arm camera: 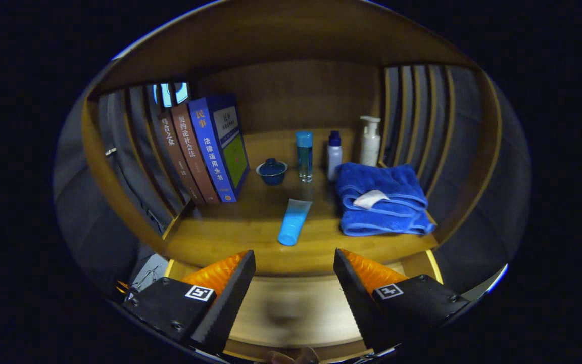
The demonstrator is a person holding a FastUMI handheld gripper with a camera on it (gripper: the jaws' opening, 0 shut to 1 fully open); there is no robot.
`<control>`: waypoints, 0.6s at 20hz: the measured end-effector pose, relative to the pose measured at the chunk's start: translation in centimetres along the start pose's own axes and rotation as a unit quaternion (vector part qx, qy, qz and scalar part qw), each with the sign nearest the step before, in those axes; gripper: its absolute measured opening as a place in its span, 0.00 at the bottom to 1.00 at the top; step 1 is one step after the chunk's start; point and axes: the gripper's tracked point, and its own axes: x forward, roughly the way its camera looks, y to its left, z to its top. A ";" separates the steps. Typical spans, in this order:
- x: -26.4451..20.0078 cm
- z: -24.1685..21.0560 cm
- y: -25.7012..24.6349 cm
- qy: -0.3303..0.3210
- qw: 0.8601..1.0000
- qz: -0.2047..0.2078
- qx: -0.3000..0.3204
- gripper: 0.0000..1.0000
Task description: Pull open the drawer, take out the items inside it, and place them on the countertop above the cabinet.
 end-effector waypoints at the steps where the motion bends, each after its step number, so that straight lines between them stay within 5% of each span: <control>1: -1.8 -0.6 0.0 -0.013 1.000 0.002 0.002 1.00; 12: -12.5 -12.8 -1.4 -0.086 0.996 -0.015 0.020 1.00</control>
